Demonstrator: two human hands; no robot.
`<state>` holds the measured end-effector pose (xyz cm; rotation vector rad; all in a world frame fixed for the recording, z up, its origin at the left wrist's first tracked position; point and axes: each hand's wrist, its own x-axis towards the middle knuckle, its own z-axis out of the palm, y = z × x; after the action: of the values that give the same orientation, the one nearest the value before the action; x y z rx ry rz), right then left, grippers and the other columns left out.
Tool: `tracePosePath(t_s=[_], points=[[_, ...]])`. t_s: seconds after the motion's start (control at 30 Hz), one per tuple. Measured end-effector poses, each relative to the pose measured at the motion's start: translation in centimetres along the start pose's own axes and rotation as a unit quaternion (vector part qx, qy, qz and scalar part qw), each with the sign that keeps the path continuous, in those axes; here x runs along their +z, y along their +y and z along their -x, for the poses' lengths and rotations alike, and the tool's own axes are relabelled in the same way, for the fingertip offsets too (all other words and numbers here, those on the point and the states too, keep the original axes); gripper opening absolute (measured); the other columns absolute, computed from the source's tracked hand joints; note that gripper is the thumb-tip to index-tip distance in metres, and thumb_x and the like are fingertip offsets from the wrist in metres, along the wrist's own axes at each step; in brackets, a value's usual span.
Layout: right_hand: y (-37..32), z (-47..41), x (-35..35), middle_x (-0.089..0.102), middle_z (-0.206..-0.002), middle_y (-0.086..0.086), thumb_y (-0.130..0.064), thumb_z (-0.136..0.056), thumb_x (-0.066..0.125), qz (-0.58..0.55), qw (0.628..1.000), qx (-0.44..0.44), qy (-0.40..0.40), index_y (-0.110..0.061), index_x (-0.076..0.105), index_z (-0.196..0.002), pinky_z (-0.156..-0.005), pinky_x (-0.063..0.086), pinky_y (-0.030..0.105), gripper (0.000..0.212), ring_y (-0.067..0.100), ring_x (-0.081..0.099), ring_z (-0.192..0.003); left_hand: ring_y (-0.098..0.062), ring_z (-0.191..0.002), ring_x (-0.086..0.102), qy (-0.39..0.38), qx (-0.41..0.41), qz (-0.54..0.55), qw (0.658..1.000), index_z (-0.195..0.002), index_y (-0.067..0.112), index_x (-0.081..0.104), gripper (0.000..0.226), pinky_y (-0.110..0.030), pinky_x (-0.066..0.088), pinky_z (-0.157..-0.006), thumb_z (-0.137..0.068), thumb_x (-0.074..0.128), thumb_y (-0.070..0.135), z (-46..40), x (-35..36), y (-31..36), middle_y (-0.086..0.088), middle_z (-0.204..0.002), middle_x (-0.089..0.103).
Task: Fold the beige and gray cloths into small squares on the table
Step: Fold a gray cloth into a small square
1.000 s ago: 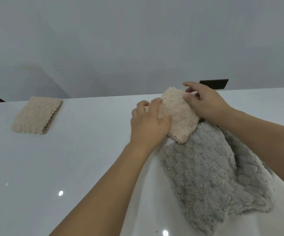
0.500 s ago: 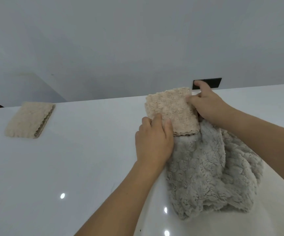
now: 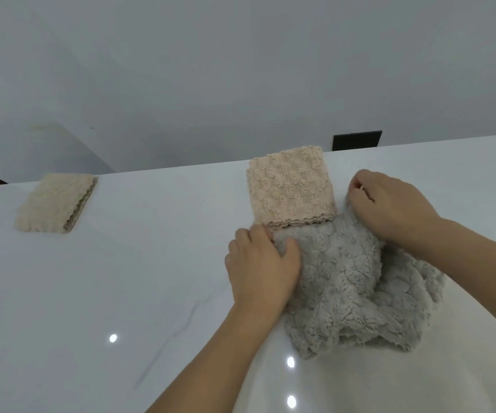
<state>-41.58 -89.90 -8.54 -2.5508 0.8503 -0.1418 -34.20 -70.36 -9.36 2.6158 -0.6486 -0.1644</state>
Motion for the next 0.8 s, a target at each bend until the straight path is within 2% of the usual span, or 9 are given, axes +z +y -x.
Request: tracePosePath(t_s=[0.13, 0.2, 0.27, 0.37, 0.47, 0.53, 0.6, 0.7, 0.8], points=[[1.1, 2.8, 0.0, 0.055, -0.075, 0.0, -0.029, -0.092, 0.033, 0.022, 1.0, -0.009, 0.001, -0.015, 0.047, -0.083, -0.056, 0.033, 0.032, 0.022, 0.016, 0.048, -0.065, -0.02, -0.086, 0.043, -0.087, 0.01, -0.025, 0.996, -0.076, 0.018, 0.047, 0.021, -0.036, 0.04, -0.075, -0.087, 0.049, 0.035, 1.9, -0.1, 1.3, 0.002, -0.09, 0.045], [1.4, 4.1, 0.0, 0.053, -0.069, 0.0, -0.027, -0.091, 0.034, 0.013, 1.0, -0.002, 0.025, -0.014, 0.045, -0.078, -0.052, 0.029, 0.03, 0.021, 0.014, 0.046, -0.061, -0.017, -0.07, 0.042, -0.147, -0.028, 0.101, 0.984, -0.065, 0.019, 0.037, 0.027, -0.033, 0.035, -0.062, -0.083, 0.054, 0.029, 2.3, -1.0, 1.9, 0.005, -0.074, 0.043], [1.1, 5.5, -0.2, 0.052, -0.064, -0.003, -0.03, -0.088, 0.033, -0.013, 0.998, -0.006, 0.058, -0.015, 0.045, -0.077, -0.051, 0.027, 0.029, 0.023, 0.013, 0.045, -0.057, -0.016, -0.056, 0.037, -0.196, -0.095, 0.256, 0.942, -0.065, 0.019, 0.036, 0.026, -0.028, 0.028, -0.052, -0.076, 0.06, 0.019, 2.8, -2.3, 2.2, 0.004, -0.061, 0.039], [-0.1, 7.3, -0.7, 0.052, -0.059, -0.006, -0.042, -0.079, 0.028, -0.062, 0.992, -0.052, 0.099, -0.019, 0.045, -0.076, -0.05, 0.029, 0.027, 0.028, 0.011, 0.046, -0.055, -0.015, -0.054, 0.048, -0.202, -0.163, 0.373, 0.891, -0.075, 0.011, 0.055, 0.01, -0.022, 0.035, -0.049, -0.065, 0.053, 0.008, 3.4, -4.8, 1.9, -0.001, -0.062, 0.053], [-2.3, 8.0, -1.0, 0.053, -0.061, -0.003, -0.037, -0.082, 0.032, -0.133, 0.982, -0.083, 0.107, -0.021, 0.045, -0.078, -0.053, 0.034, 0.029, 0.021, 0.017, 0.048, -0.057, -0.011, -0.042, 0.054, -0.18, -0.2, 0.443, 0.855, -0.062, 0.006, 0.066, 0.029, -0.011, 0.034, -0.039, -0.073, 0.041, -0.007, 3.7, -8.0, 1.3, 0.001, -0.051, 0.06], [-4.3, 7.9, -1.3, 0.051, -0.061, -0.004, -0.03, -0.084, 0.034, -0.191, 0.971, -0.091, 0.108, -0.019, 0.046, -0.08, -0.053, 0.034, 0.03, 0.016, 0.017, 0.047, -0.058, -0.01, -0.03, 0.047, -0.123, -0.231, 0.449, 0.854, -0.048, 0.009, 0.058, 0.039, -0.008, 0.027, -0.033, -0.078, 0.039, -0.008, 3.0, -10.2, 0.1, 0.004, -0.039, 0.052], [-6.6, 7.3, -1.9, 0.048, -0.061, -0.005, -0.025, -0.086, 0.034, -0.218, 0.963, -0.098, 0.122, -0.017, 0.046, -0.082, -0.052, 0.031, 0.03, 0.015, 0.014, 0.044, -0.058, -0.01, -0.032, 0.044, -0.01, -0.223, 0.444, 0.868, -0.054, 0.012, 0.054, 0.034, -0.009, 0.025, -0.033, -0.078, 0.039, -0.007, 1.8, -12.5, -1.7, 0.003, -0.043, 0.05], [-10.5, 6.0, -3.2, 0.048, -0.073, -0.002, -0.015, -0.088, 0.035, -0.258, 0.945, -0.095, 0.177, -0.014, 0.044, -0.086, -0.055, 0.032, 0.029, 0.009, 0.011, 0.043, -0.064, -0.006, -0.048, 0.04, 0.183, -0.133, 0.454, 0.862, -0.068, 0.019, 0.046, 0.03, -0.019, 0.032, -0.045, -0.078, 0.038, -0.008, 0.1, -15.9, -4.8, 0.004, -0.063, 0.046], [-14.5, 5.3, -3.9, 0.047, -0.088, -0.005, -0.005, -0.087, 0.04, -0.344, 0.903, -0.122, 0.227, -0.018, 0.045, -0.087, -0.062, 0.032, 0.016, 0.014, 0.002, 0.041, -0.071, -0.013, -0.071, 0.04, 0.291, -0.036, 0.477, 0.829, -0.075, 0.021, 0.043, 0.027, -0.024, 0.035, -0.064, -0.078, 0.036, -0.005, -0.3, -19.0, -6.9, 0.005, -0.076, 0.045]])
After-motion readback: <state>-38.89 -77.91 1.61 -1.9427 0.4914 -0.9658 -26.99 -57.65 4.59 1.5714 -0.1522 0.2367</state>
